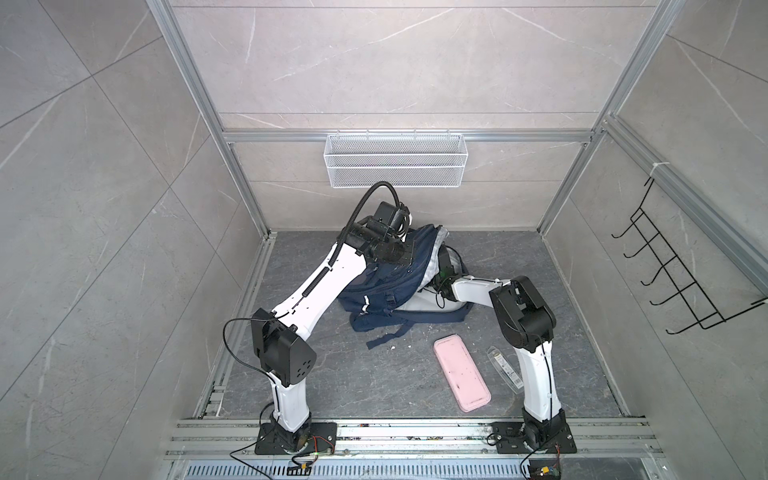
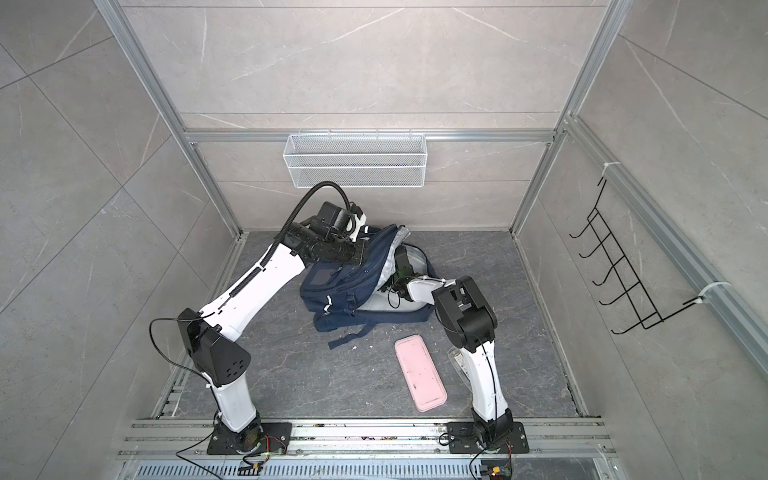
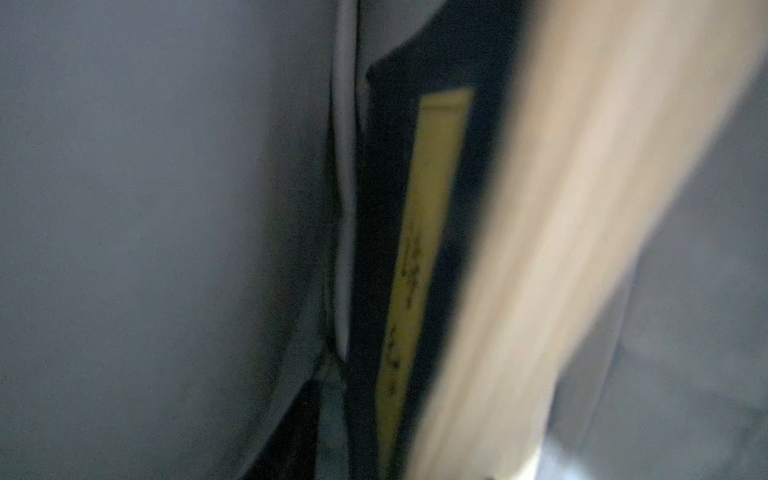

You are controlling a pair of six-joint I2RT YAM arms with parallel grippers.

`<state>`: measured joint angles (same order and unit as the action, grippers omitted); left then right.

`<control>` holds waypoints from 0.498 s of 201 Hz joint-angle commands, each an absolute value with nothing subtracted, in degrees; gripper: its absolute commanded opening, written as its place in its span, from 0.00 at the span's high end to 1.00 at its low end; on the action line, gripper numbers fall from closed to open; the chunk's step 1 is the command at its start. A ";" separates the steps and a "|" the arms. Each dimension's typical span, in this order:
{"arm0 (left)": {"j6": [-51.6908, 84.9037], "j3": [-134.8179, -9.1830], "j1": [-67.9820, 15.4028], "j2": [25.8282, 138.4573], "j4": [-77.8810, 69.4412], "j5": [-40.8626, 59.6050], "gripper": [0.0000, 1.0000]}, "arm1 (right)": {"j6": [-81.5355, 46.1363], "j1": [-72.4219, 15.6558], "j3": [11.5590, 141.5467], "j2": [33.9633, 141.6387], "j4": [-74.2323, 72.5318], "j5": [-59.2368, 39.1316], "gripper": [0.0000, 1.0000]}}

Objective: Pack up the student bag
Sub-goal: 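Lower the book into the backpack with the right gripper while the left holds it open, then release the book and withdraw the right gripper from the backpack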

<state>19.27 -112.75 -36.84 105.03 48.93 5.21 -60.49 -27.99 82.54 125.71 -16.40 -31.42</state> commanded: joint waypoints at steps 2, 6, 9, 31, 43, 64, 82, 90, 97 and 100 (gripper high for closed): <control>21.00 -113.15 -35.93 100.11 43.12 8.04 1.00 | -51.98 -28.64 85.79 123.48 -0.77 -26.61 0.39; 21.14 -112.96 -35.72 100.03 43.01 8.19 1.00 | -51.41 -28.65 85.68 122.87 -0.16 -26.03 0.36; 21.19 -112.86 -35.71 100.02 42.86 8.35 1.00 | -51.06 -28.59 85.61 122.56 0.35 -25.69 0.35; 21.45 -111.83 -35.26 100.10 41.87 8.78 1.00 | -49.29 -28.40 85.70 120.54 2.89 -25.24 0.31; 21.42 -111.80 -35.25 100.52 41.84 8.96 1.00 | -48.59 -28.26 85.59 119.41 4.21 -25.15 0.30; 21.57 -111.01 -35.24 101.07 41.47 9.13 1.00 | -47.63 -27.65 84.17 117.46 5.87 -24.72 0.28; 21.96 -109.81 -35.22 101.25 40.40 9.49 1.00 | -47.08 -26.66 81.40 115.28 6.24 -24.59 0.25; 22.04 -109.36 -35.24 101.34 40.08 9.74 1.00 | -46.77 -26.08 79.76 114.15 6.15 -24.57 0.25; 22.06 -109.00 -35.25 101.51 39.82 9.89 1.00 | -46.71 -25.57 78.25 112.99 5.94 -24.44 0.25; 22.14 -108.87 -35.29 101.58 39.67 9.98 1.00 | -46.68 -25.36 77.49 112.56 5.70 -24.55 0.26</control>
<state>20.97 -109.45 -35.38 104.27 45.10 8.23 -49.06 -26.85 81.23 118.04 4.14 -25.56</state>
